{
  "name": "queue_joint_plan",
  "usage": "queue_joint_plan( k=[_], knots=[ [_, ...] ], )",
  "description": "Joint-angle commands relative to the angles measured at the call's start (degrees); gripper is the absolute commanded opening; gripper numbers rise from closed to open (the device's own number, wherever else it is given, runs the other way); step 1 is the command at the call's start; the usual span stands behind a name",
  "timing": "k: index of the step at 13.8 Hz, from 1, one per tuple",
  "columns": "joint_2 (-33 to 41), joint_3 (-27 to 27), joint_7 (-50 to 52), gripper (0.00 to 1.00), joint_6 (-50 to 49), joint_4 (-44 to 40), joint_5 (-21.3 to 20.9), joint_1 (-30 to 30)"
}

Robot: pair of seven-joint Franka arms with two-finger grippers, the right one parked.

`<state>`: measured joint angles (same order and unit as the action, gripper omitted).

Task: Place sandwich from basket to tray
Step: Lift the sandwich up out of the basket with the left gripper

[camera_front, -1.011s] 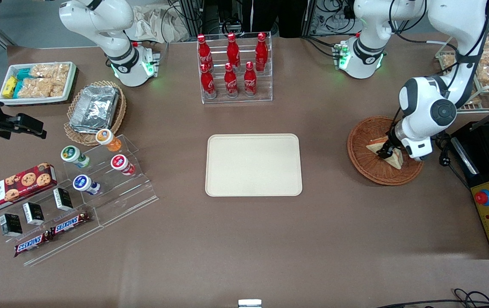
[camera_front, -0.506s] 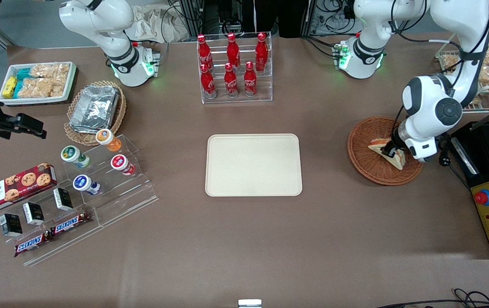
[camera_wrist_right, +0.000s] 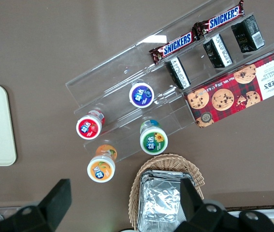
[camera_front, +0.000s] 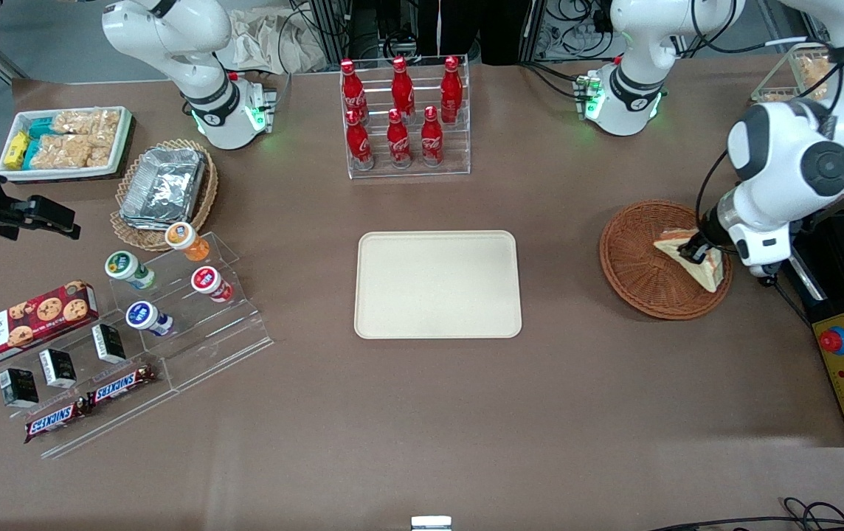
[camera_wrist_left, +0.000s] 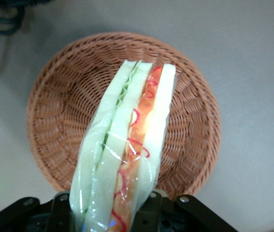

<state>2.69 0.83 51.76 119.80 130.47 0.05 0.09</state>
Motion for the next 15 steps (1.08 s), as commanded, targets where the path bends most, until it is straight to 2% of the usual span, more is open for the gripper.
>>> queue_joint_plan(
  k=[1,7,15],
  knots=[
    [-0.49,-0.30,-2.71,0.36,-10.26,-10.30,-0.49,-0.17],
    [-0.49,-0.56,-15.36,0.36,-16.97,-17.70,0.03,0.35],
    [-4.09,-7.76,-16.07,0.36,-16.27,-21.31,1.96,5.19]
  ],
)
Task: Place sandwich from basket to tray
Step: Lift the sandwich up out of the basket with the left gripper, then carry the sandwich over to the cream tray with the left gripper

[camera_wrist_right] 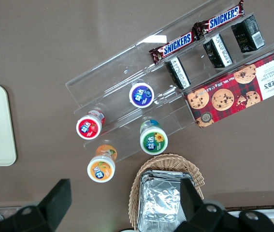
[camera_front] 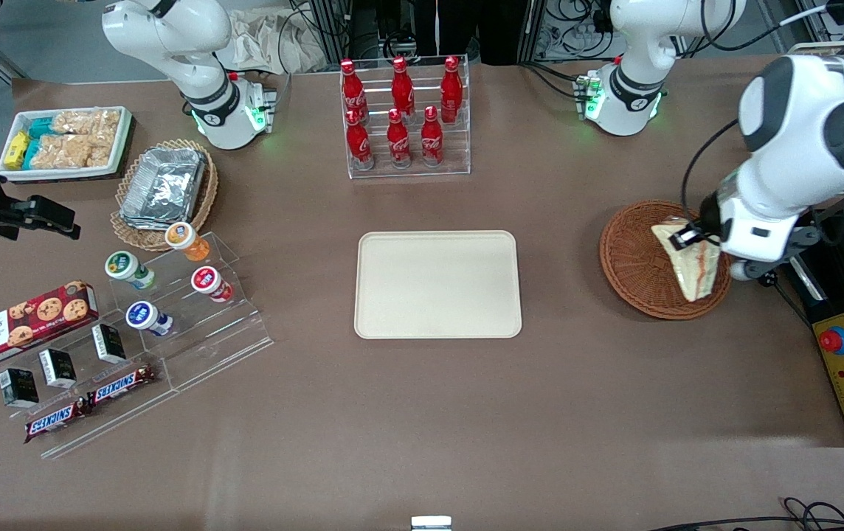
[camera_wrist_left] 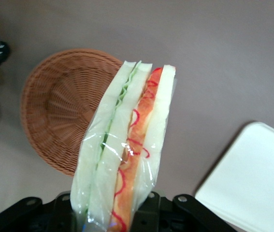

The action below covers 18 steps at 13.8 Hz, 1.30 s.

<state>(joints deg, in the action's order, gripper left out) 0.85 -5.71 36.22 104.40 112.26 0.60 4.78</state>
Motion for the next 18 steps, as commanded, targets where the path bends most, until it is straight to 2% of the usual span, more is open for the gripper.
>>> queue_joint_plan(
  k=[1,5,10,11,14,18],
  knots=[
    [-2.77,-2.10,-0.62,0.36,-0.52,-3.18,2.55,0.58],
    [-5.15,-8.51,-0.44,0.36,3.26,-3.01,3.96,0.58],
    [-10.59,-14.67,3.67,0.36,11.16,-2.48,2.74,2.76],
    [-12.17,-14.59,5.69,0.36,12.74,-2.48,1.52,4.60],
    [-17.88,-14.68,14.46,0.36,16.78,-2.57,-5.85,9.79],
    [-23.95,-14.59,21.25,0.36,19.61,-2.74,-12.81,13.58]
  ],
)
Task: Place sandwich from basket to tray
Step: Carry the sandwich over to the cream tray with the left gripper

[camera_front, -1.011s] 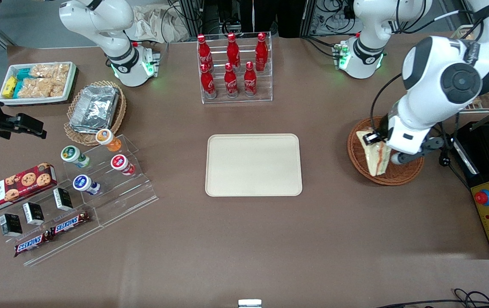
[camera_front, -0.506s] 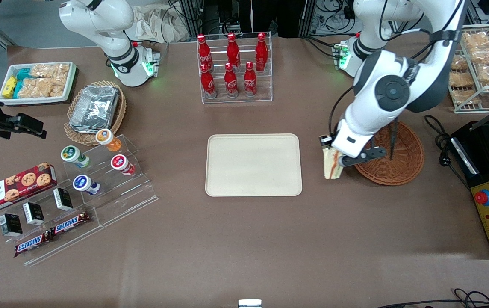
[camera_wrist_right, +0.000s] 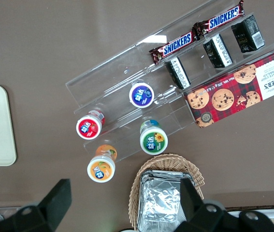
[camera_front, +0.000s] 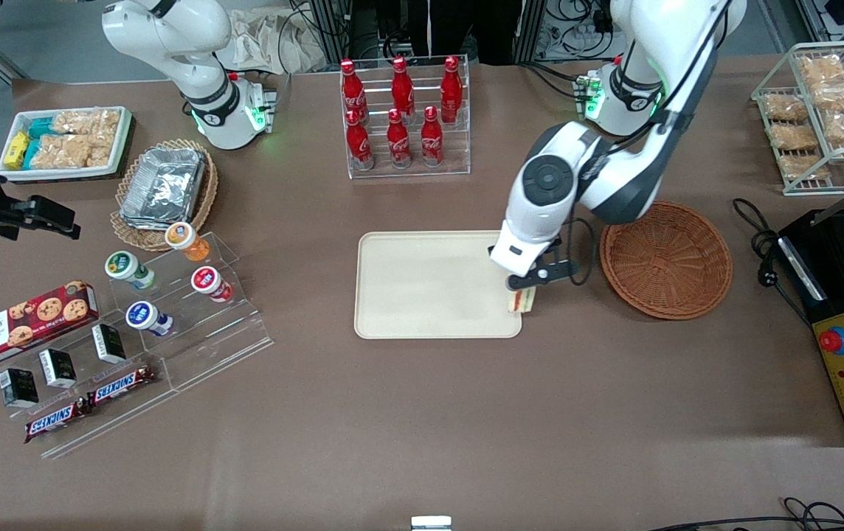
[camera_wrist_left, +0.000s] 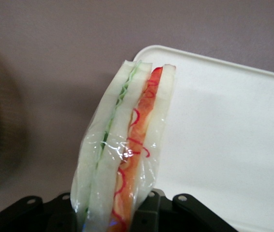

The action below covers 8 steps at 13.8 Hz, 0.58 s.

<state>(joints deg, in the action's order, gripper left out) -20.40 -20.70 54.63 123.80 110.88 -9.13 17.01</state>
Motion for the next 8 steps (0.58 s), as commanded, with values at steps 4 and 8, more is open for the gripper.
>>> queue_joint_plan(
  k=[4,8],
  knots=[
    [-6.58,0.40,7.42,0.36,1.88,-1.90,-8.19,2.51],
    [-8.52,0.40,7.42,0.37,3.55,-1.98,-8.54,3.03]
  ],
)
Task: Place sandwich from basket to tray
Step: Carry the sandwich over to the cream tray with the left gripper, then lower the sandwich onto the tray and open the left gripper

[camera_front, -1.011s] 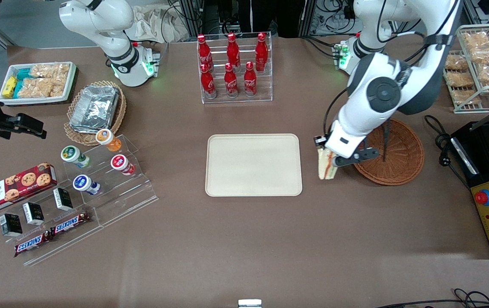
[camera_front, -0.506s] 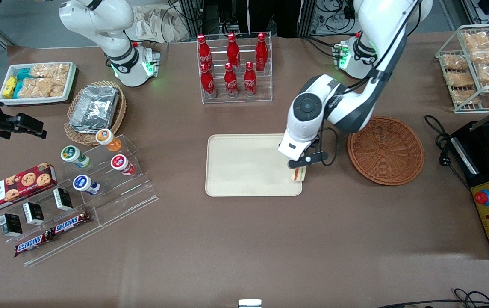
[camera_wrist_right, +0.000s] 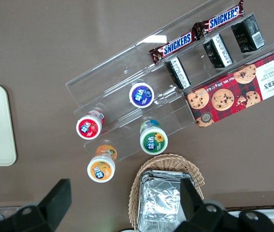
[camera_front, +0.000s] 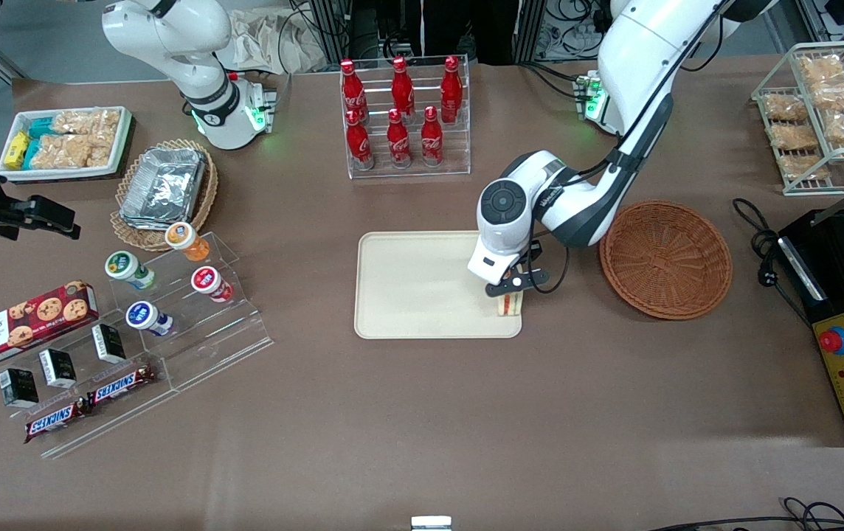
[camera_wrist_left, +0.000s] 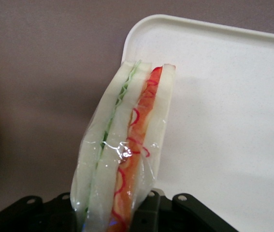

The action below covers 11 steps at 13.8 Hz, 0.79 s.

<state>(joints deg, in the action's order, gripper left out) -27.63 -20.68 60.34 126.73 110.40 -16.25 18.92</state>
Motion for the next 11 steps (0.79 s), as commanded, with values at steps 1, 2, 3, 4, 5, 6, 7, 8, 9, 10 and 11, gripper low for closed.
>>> queue_joint_plan(
  k=[1,2,3,4,5,6,7,8,9,10,11],
  knots=[
    [-1.98,0.29,1.62,0.38,1.15,-1.68,-1.50,1.12],
    [-2.51,0.37,1.62,0.38,1.50,-2.03,-1.50,1.29],
    [-2.77,0.37,1.62,0.39,1.50,-2.29,-1.50,1.64],
    [-2.86,0.46,1.62,0.40,1.50,-2.38,-1.50,1.82],
    [-2.86,0.46,1.62,0.44,1.50,-2.38,-1.50,1.82],
    [-2.86,0.46,1.62,0.58,1.50,-2.47,-1.50,1.82],
    [-2.86,0.55,1.45,0.74,1.50,-2.47,-1.50,1.82],
    [-2.78,0.55,1.10,1.00,1.50,-2.47,-1.50,1.82],
    [-2.78,0.64,1.44,1.00,1.42,-2.56,-1.50,1.82],
    [-2.69,0.64,1.62,1.00,1.24,-2.91,-1.50,1.73],
    [-2.25,0.64,1.62,1.00,0.98,-3.08,-1.50,1.73]
  ],
)
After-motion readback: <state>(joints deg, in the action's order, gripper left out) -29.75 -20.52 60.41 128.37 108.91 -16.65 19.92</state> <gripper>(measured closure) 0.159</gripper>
